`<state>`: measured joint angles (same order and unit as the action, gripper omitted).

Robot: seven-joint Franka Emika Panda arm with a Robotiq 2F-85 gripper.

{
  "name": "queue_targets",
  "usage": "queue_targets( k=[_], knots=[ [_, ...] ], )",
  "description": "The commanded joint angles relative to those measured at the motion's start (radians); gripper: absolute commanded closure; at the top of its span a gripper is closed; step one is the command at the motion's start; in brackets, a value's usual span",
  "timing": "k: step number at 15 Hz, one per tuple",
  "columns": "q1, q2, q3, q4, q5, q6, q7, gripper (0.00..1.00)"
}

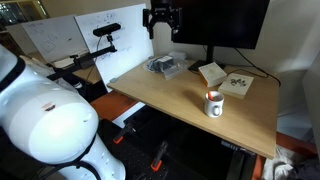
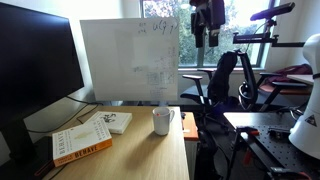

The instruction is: Move the cup slightly to the center of the desk

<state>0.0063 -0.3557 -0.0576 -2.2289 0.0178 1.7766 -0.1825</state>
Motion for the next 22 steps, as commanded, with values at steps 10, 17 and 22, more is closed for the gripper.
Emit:
queue_targets(
  k=[10,17,22],
  knots=[
    [-0.151,0.289,-0.113,0.072,-0.005,0.271,0.097,0.0],
    [-0.161,0.619,-0.117,0.27,0.089,0.395,0.381,0.0],
    [-0.136,0.799,-0.114,0.418,0.148,0.356,0.635,0.0]
  ],
)
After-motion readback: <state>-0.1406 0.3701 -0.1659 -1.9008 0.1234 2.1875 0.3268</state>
